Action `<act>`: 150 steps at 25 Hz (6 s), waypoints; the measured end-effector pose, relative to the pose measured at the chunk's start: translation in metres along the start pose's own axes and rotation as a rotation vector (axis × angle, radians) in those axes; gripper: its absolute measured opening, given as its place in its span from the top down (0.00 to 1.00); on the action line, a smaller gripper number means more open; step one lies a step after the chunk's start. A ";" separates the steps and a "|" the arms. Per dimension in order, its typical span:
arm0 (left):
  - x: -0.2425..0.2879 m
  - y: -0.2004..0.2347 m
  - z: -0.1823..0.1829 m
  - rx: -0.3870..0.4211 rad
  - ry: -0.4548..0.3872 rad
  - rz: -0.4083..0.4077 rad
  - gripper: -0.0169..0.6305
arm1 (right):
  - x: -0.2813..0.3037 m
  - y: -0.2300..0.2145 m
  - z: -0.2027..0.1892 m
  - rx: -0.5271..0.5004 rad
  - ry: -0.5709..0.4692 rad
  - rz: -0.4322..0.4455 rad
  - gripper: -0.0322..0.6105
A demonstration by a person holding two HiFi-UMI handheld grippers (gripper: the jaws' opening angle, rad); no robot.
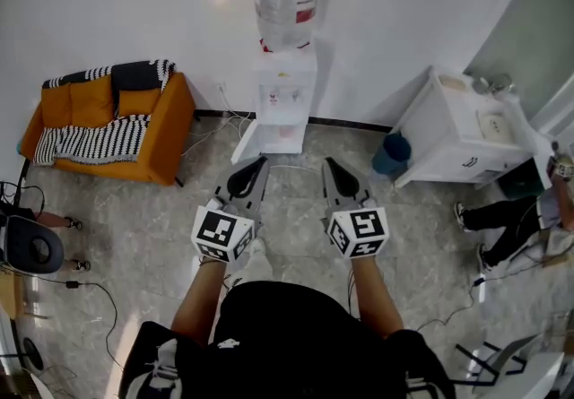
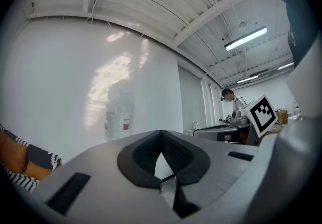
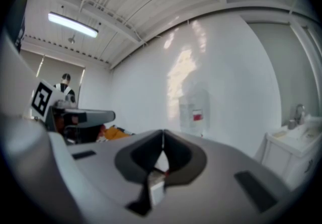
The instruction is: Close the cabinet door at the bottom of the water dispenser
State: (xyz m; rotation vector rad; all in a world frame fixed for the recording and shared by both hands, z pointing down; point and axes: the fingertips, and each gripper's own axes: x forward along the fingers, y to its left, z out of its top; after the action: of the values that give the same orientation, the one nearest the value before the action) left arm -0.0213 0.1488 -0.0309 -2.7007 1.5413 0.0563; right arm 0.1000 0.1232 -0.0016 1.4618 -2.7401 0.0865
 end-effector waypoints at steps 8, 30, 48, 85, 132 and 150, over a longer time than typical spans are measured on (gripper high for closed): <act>0.052 0.074 -0.007 -0.001 0.039 -0.026 0.96 | 0.092 -0.014 0.007 0.010 0.016 -0.027 0.89; 0.137 0.207 -0.032 -0.053 0.058 -0.101 0.96 | 0.238 -0.030 -0.005 0.013 0.066 -0.101 0.90; 0.173 0.212 -0.083 -0.104 0.134 -0.015 0.96 | 0.266 -0.073 -0.044 0.015 0.137 -0.031 0.90; 0.162 0.216 -0.340 -0.170 0.273 0.120 0.96 | 0.277 -0.113 -0.287 0.053 0.255 -0.011 0.89; 0.206 0.252 -0.664 -0.055 0.103 0.083 0.96 | 0.375 -0.155 -0.613 -0.029 0.139 0.005 0.89; 0.203 0.258 -0.730 -0.002 0.096 0.085 0.96 | 0.397 -0.151 -0.663 -0.056 0.139 0.047 0.89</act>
State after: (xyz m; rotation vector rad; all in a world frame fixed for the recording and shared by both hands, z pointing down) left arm -0.1289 -0.1904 0.6865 -2.6750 1.6822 -0.0716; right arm 0.0072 -0.2466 0.6871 1.3255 -2.6435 0.1073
